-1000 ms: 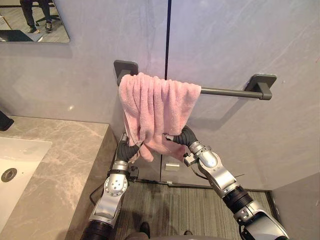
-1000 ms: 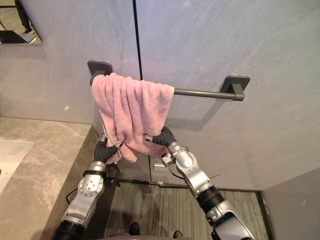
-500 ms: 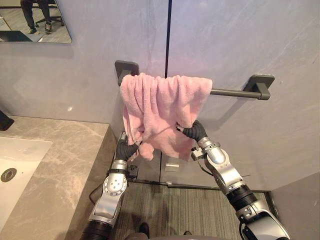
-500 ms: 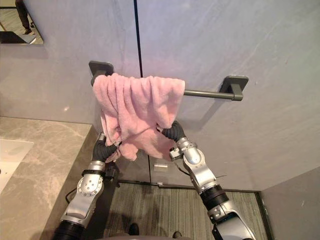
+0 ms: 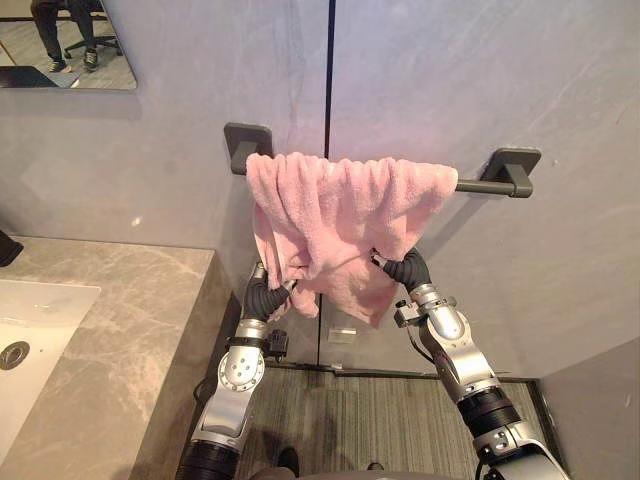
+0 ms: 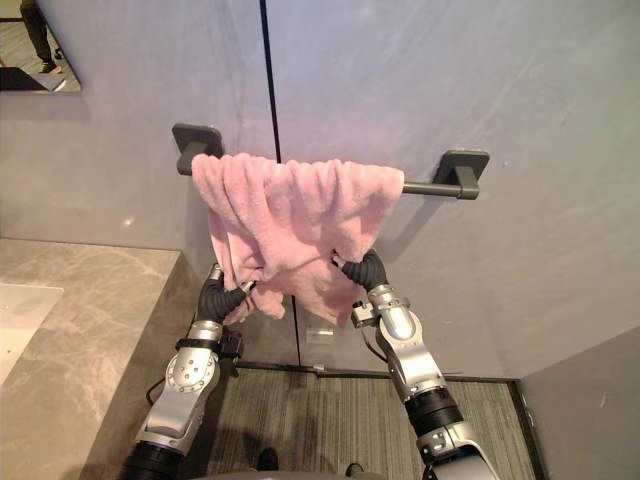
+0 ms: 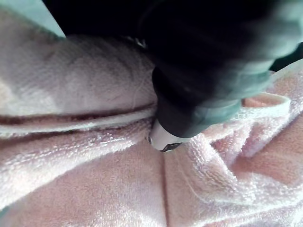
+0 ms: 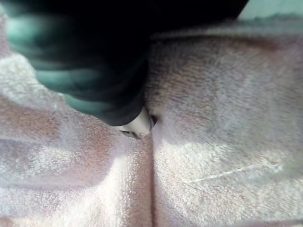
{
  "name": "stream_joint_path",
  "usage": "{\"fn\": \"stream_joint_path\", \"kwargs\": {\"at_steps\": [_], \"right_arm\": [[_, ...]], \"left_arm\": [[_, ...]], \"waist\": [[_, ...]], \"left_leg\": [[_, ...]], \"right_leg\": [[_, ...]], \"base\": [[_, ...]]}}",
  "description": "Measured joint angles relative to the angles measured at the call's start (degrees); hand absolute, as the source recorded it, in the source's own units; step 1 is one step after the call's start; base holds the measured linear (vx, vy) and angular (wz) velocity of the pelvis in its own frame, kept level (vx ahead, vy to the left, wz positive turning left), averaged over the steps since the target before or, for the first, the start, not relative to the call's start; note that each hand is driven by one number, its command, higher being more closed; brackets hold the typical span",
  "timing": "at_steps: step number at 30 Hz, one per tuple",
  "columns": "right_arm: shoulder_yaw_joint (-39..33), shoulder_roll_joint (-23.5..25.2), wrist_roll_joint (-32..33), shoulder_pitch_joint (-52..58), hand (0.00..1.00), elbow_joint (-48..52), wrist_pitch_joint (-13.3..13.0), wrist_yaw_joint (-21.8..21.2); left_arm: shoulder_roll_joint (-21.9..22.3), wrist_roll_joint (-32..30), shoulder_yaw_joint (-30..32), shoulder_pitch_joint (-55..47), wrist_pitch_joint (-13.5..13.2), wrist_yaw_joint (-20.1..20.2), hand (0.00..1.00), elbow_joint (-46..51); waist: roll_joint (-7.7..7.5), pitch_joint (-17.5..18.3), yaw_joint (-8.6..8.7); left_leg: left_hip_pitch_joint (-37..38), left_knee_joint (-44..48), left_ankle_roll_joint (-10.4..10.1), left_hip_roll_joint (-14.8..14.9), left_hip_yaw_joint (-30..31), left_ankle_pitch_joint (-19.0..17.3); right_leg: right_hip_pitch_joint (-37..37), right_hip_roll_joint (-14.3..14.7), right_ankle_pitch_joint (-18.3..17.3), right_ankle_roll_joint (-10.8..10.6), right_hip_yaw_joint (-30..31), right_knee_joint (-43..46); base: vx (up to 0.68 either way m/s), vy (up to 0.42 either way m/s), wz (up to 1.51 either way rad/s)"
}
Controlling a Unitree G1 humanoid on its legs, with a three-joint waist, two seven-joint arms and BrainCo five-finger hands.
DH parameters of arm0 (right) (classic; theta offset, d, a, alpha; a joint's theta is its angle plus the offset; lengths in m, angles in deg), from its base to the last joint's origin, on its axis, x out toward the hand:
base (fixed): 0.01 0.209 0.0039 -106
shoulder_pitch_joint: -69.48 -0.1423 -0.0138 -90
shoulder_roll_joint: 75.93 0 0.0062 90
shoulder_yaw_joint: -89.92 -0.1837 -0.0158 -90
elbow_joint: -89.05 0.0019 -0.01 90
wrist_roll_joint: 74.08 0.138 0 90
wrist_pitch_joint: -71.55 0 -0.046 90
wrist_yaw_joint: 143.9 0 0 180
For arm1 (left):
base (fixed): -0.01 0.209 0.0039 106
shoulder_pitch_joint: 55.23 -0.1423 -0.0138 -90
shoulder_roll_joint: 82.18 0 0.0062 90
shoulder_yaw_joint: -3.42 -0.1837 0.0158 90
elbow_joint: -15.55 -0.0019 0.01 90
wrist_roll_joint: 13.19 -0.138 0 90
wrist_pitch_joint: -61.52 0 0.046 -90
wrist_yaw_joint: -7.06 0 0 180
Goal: Organize washtable
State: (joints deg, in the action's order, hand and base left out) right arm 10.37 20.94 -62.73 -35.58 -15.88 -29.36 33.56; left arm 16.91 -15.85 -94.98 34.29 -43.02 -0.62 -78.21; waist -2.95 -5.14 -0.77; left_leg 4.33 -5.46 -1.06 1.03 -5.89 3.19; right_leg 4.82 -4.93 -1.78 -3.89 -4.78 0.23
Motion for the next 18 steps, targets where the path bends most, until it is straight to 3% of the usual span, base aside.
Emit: {"fn": "stream_joint_path", "kwargs": {"at_steps": [9,18], "right_arm": [[-1.2,0.9,0.1,0.3,1.00,-3.2,0.1,0.0],[-1.6,2.8,1.5,-0.8,1.00,-6.8,-0.1,0.0]], "left_arm": [[1.8,3.7,0.0,1.6,0.3,0.2,1.00,-5.0],[2.1,7.4,0.1,1.7,0.5,0.4,1.00,-9.3]], "waist": [[0.37,0.0,0.08],[2.19,0.4,0.05]], "left_leg": [[0.1,0.0,0.0,0.0,-0.2,-0.1],[0.4,-0.4,0.0,0.0,-0.1,-0.1]], "right_leg": [[0.0,0.0,0.0,0.0,0.1,0.0],[0.1,0.1,0.0,0.0,0.0,-0.4]], "base": [[0.00,0.000,0.00],[0.00,0.000,0.00]]}}
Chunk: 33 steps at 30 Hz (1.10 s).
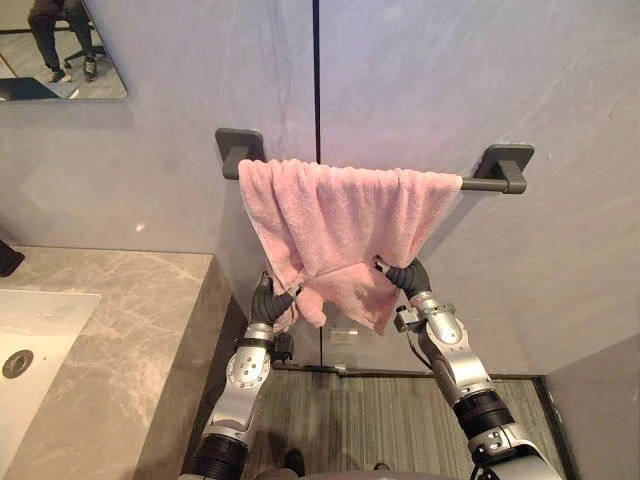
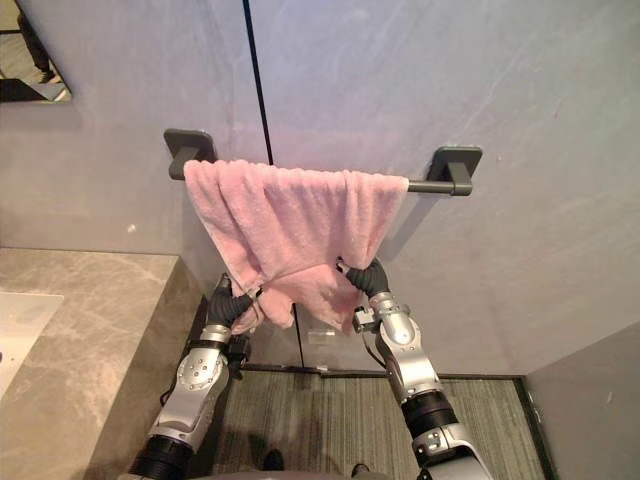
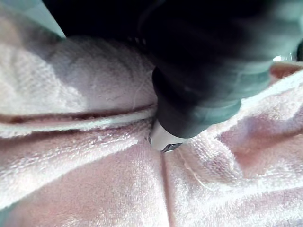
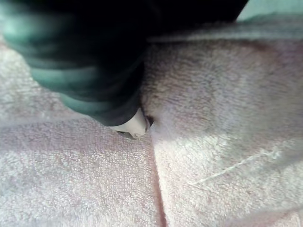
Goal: Organize washtable
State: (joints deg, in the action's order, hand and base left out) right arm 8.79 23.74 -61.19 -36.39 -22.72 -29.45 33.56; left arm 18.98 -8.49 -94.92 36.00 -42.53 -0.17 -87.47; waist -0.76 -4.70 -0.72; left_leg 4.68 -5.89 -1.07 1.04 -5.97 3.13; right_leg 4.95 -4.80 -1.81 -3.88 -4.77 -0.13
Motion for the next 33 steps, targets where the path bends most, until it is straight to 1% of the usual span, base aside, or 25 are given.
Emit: {"fn": "stream_joint_path", "kwargs": {"at_steps": [5,15,16,19,23,26,28,31,33], "right_arm": [[-1.0,1.5,0.1,-1.0,1.00,-2.0,-0.4,0.0],[-1.2,1.6,0.0,-2.5,1.00,-4.3,-0.7,0.0],[-1.2,1.9,-0.1,-2.5,1.00,-4.6,-1.0,0.0],[-2.3,3.4,-0.9,-2.5,1.00,-5.0,-1.1,0.1],[-2.6,4.2,-2.3,-2.8,1.00,-5.0,-1.1,1.4],[-2.8,4.8,-2.6,-2.8,1.00,-5.0,-1.1,2.1],[-4.2,6.3,-2.8,-2.6,1.00,-4.9,-1.1,2.4],[-4.6,6.5,-2.8,-2.5,1.00,-4.5,-1.0,2.6],[-4.6,6.6,-2.8,-2.0,1.00,-3.0,-1.0,3.4]], "left_arm": [[0.3,1.5,0.1,0.1,0.0,0.9,1.00,-1.8],[0.3,1.9,0.2,1.2,0.0,0.9,1.00,-3.3],[0.3,1.9,0.4,1.2,0.0,0.9,1.00,-3.3],[0.3,1.9,0.6,1.2,0.0,0.9,1.00,-3.4],[0.3,1.9,0.8,1.2,0.0,0.9,1.00,-3.4],[0.6,1.9,1.2,1.2,0.0,0.9,1.00,-3.4],[1.4,1.9,1.5,1.3,0.1,0.9,1.00,-3.3],[1.9,1.9,1.7,1.4,0.1,0.9,1.00,-3.0],[2.1,1.9,1.7,1.3,0.2,0.9,1.00,-1.8]], "waist": [[0.00,0.0,0.02],[-0.06,-0.1,0.12],[-0.10,-0.2,0.16],[-0.11,-0.2,0.50],[-0.25,-0.3,1.30],[-0.32,-0.3,1.45],[-0.32,-0.3,1.51],[-0.40,-0.5,1.50],[-0.54,-0.7,1.53]], "left_leg": [[-0.1,0.0,0.0,0.0,0.1,0.0],[0.0,-0.1,-0.3,0.0,0.4,-0.3],[0.1,-0.1,-0.3,0.0,0.4,-0.3],[0.2,-0.1,-0.4,0.0,0.4,-0.3],[0.2,-0.1,-0.4,0.0,0.4,-0.3],[0.2,-0.1,-0.4,0.0,0.2,-0.4],[0.2,-0.1,-0.4,0.0,0.1,-0.5],[0.4,-0.1,-0.4,0.0,-0.4,-0.7],[0.3,0.0,-0.6,0.4,-0.5,-1.6]], "right_leg": [[0.1,0.0,0.0,0.0,-0.1,-0.3],[1.3,0.0,0.0,0.0,-0.6,-1.8],[1.7,0.0,0.0,0.0,-0.7,-2.0],[1.8,0.0,0.0,0.0,-0.7,-2.0],[1.8,0.0,0.0,0.0,-0.7,-2.0],[1.8,0.0,0.0,0.0,-0.6,-2.1],[1.8,0.0,0.0,0.0,-0.5,-2.1],[1.8,0.0,0.0,0.0,-0.2,-2.1],[1.6,0.1,0.0,-0.1,0.2,-1.9]], "base": [[0.00,0.000,0.00],[0.00,-0.006,0.02],[0.00,0.000,0.00],[0.00,0.000,0.00],[0.00,0.000,0.00],[0.00,0.000,0.00],[-0.01,-0.008,-0.02],[-0.02,-0.011,-0.06],[-0.02,-0.020,-0.08]]}}
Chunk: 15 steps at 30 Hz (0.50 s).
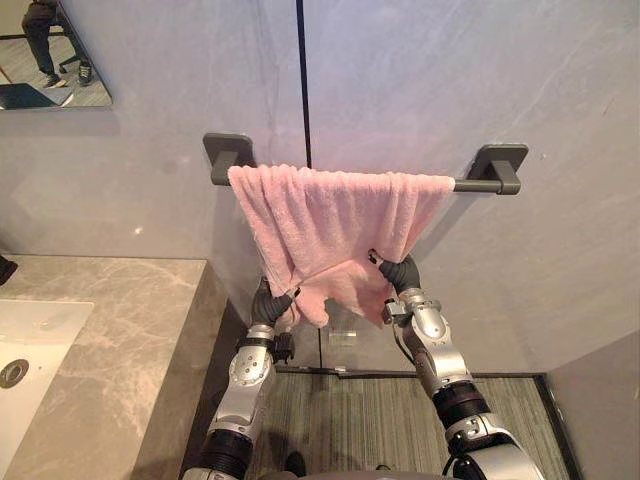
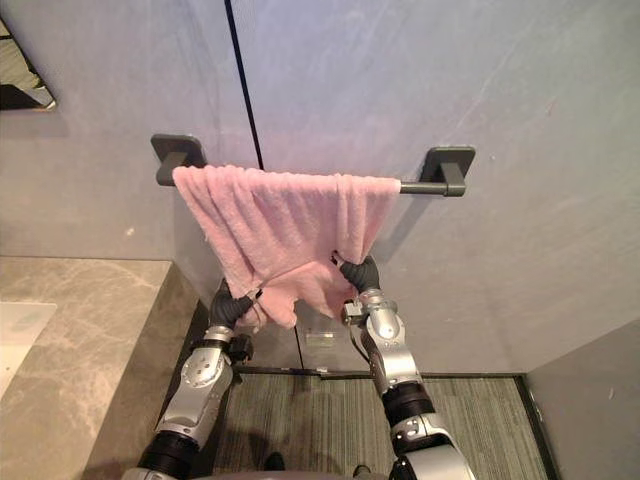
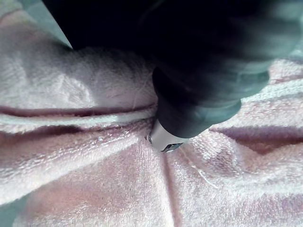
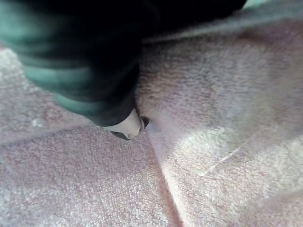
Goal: Organize washtable
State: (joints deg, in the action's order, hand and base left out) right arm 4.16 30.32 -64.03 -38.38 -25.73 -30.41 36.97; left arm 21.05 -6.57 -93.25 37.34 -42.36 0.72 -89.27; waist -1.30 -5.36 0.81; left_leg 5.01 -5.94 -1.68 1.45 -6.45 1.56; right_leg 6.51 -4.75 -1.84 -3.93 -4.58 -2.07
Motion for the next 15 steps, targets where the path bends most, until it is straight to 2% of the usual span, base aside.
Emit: {"fn": "stream_joint_path", "kwargs": {"at_steps": [7,11,15], "right_arm": [[-0.1,0.0,0.0,4.8,1.00,8.2,0.0,0.1],[-0.2,0.0,-0.1,5.8,1.00,10.5,0.0,0.1],[-0.8,0.0,-0.8,6.2,1.00,11.1,0.1,0.1]], "left_arm": [[0.3,0.0,0.0,-0.1,0.0,0.0,1.00,4.3],[0.4,0.0,0.0,-0.3,0.0,0.0,1.00,6.3],[1.1,0.0,0.0,-0.3,0.0,0.0,1.00,6.4]], "waist": [[-0.76,-0.7,0.05],[-0.76,-0.7,1.17],[-0.73,-0.7,1.43]], "left_leg": [[-0.1,0.4,0.3,-0.4,-0.2,-0.4],[0.2,0.4,0.5,-0.5,-0.5,-0.8],[0.6,0.4,0.5,-0.4,-0.8,-1.2]], "right_leg": [[-0.9,-0.1,-0.9,-0.3,0.5,1.0],[-0.8,-0.4,-1.1,-0.6,1.0,1.1],[-0.7,-0.5,-1.5,-0.6,1.5,1.5]], "base": [[0.04,-0.012,-0.04],[0.03,-0.008,-0.04],[0.00,-0.013,-0.05]]}}
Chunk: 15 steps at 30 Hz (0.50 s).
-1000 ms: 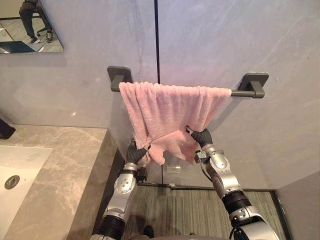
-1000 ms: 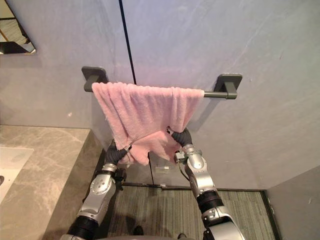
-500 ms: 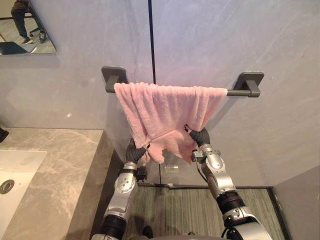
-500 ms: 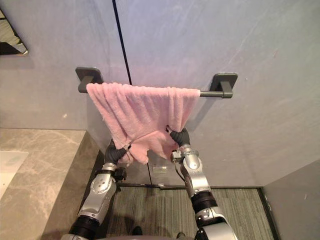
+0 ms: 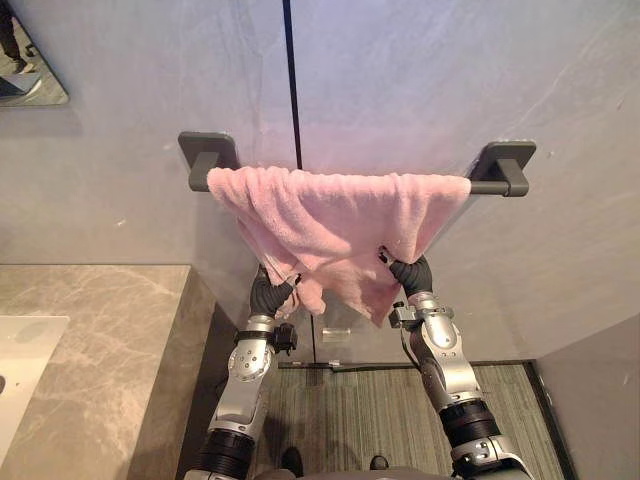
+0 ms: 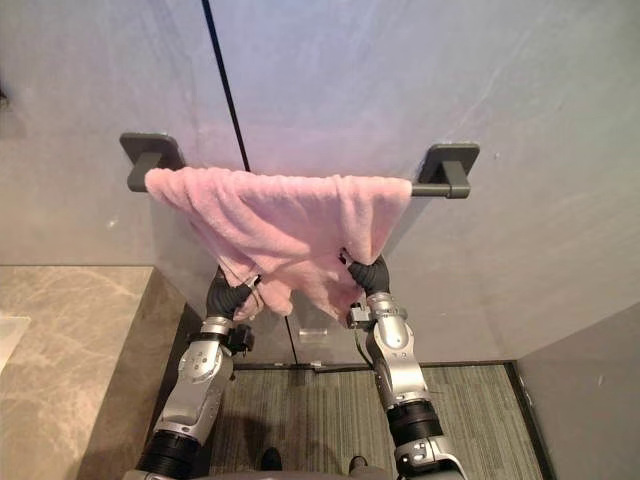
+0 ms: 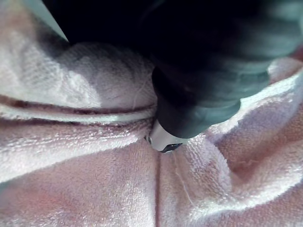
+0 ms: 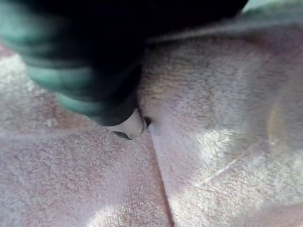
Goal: Organize washtable
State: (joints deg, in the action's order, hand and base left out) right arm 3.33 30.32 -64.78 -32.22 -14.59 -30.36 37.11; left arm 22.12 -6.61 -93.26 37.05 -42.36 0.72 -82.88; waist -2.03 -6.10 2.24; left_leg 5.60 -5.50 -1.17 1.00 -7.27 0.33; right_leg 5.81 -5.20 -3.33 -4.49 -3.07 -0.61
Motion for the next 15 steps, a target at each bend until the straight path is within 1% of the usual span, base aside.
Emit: {"fn": "stream_joint_path", "kwargs": {"at_steps": [3,9,15], "right_arm": [[-0.6,0.0,-0.5,0.8,1.00,1.4,0.0,0.2],[-0.9,0.0,-0.4,1.7,1.00,2.0,0.0,0.4],[-0.9,0.0,-0.4,2.1,1.00,2.7,0.0,0.8]], "left_arm": [[1.2,0.0,0.0,0.0,0.0,0.0,1.00,0.0],[1.6,0.0,0.0,0.0,0.0,0.0,1.00,0.1],[1.6,0.0,0.0,-0.1,0.0,0.0,1.00,0.1]], "waist": [[0.05,0.0,0.06],[0.29,-0.1,0.19],[0.94,-0.4,0.19]], "left_leg": [[0.3,0.0,0.0,0.0,0.0,-0.2],[0.3,0.0,0.0,0.0,0.1,-0.4],[0.3,0.0,0.0,-0.1,0.2,-0.4]], "right_leg": [[0.0,0.0,-0.5,0.0,0.0,0.6],[0.0,0.0,-0.6,0.0,0.0,0.6],[0.0,0.0,-0.6,0.0,0.0,0.7]], "base": [[0.00,-0.012,0.00],[0.00,-0.021,0.00],[-0.01,-0.017,0.00]]}}
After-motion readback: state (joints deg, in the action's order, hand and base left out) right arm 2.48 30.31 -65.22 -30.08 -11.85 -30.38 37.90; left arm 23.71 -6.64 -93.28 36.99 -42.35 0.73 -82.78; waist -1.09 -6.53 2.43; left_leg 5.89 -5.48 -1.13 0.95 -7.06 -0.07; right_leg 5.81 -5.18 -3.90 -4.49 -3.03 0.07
